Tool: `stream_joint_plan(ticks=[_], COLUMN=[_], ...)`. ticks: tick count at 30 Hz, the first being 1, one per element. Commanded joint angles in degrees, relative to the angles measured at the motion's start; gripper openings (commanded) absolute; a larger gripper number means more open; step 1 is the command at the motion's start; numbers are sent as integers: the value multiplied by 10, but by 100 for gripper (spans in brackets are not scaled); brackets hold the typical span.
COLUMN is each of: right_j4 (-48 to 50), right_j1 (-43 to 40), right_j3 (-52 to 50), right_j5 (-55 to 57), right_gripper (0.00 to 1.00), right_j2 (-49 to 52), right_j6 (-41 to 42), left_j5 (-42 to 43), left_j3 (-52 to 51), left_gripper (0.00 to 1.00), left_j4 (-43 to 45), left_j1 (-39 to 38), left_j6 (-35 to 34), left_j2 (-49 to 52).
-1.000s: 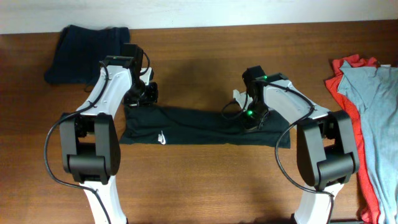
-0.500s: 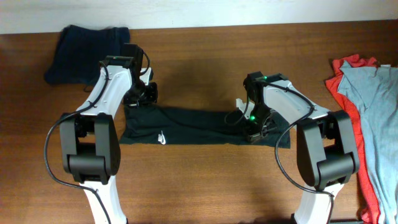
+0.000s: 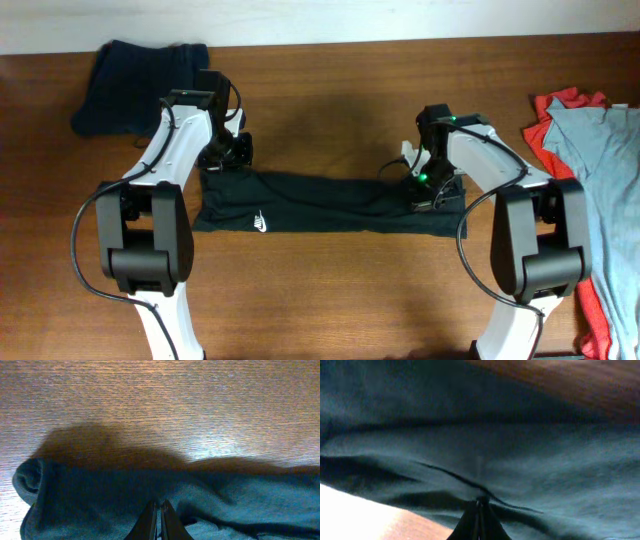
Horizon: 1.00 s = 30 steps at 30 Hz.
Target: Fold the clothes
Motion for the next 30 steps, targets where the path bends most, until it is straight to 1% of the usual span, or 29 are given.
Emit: stream_joint_plan(ticks=[1, 10, 14, 16, 22, 30], right_j4=[14, 38, 13, 0, -32, -27], right_j1=[-2, -2, -3, -9, -48, -79], right_j3=[9, -13, -22, -22, -22, -25], right_j5=[1, 7, 10, 24, 36, 36], right_gripper=[4, 4, 4, 4, 4, 4], right_j2=[-16, -11, -11, -12, -12, -12], right_j6=[9, 20, 25, 43, 52, 52], left_j5=[-4, -4, -4, -4, -4, -5], left_j3=[-3, -3, -3, -3, -3, -3], left_gripper=[6, 6, 6, 6, 6, 6], left_j4=[1, 2, 2, 2, 2, 3], left_j1=[-1, -1, 0, 0, 0, 0], left_j6=[-1, -1, -1, -1, -1, -1], left_j2=[-5, -5, -5, -5, -5, -5])
